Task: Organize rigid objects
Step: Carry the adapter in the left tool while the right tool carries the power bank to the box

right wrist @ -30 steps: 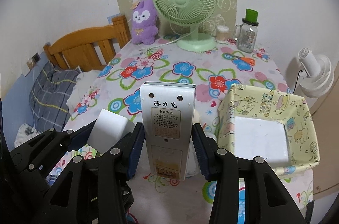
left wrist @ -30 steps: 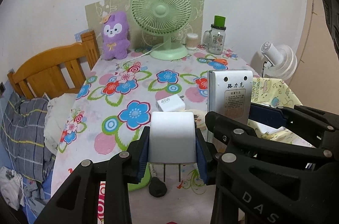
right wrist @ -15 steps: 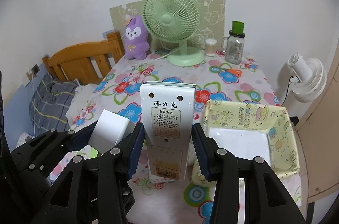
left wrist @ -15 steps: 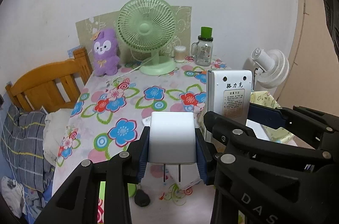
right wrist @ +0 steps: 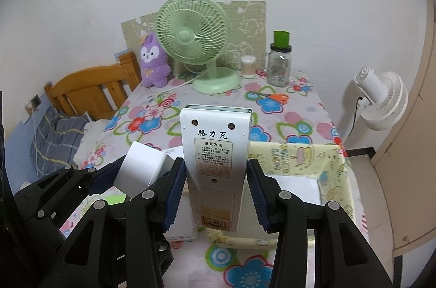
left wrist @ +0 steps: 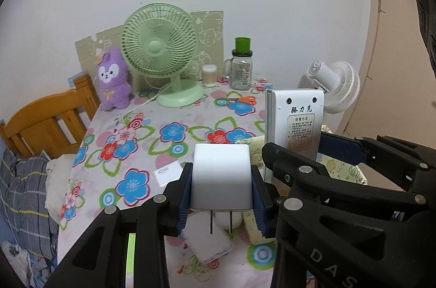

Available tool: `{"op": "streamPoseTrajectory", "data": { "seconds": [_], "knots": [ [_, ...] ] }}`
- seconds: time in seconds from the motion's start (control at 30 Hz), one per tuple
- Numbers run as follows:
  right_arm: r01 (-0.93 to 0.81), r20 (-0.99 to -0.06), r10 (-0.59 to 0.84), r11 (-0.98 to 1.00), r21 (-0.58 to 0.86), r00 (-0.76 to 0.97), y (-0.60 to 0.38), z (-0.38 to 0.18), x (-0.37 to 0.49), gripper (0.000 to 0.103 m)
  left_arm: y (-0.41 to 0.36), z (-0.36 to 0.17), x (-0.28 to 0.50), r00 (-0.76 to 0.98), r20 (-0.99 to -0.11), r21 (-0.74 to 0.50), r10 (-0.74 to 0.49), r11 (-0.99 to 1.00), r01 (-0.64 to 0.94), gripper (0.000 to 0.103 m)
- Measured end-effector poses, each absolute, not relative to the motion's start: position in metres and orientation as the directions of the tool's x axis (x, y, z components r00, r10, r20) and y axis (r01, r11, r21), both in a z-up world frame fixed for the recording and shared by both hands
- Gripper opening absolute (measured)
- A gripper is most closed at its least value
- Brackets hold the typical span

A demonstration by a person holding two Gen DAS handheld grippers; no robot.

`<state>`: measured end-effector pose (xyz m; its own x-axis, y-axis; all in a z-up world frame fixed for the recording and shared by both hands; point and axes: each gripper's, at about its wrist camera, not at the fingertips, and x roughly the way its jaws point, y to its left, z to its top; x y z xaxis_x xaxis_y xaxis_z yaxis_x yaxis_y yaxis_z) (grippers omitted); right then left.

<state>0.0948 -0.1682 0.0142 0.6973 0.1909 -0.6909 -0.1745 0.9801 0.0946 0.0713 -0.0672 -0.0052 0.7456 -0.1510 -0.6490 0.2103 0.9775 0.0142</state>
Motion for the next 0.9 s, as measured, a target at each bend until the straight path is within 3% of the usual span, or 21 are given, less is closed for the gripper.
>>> {"op": "streamPoseTrajectory", "data": {
  "seconds": [0.9],
  "knots": [
    [-0.049,-0.728,0.114,0.993,0.109,0.676,-0.255,-0.012,0.102,0.049,-0.15,-0.032,0.09,0.684,-0.694,-0.003,-0.222,0.952,0.306,0.04]
  ]
}}
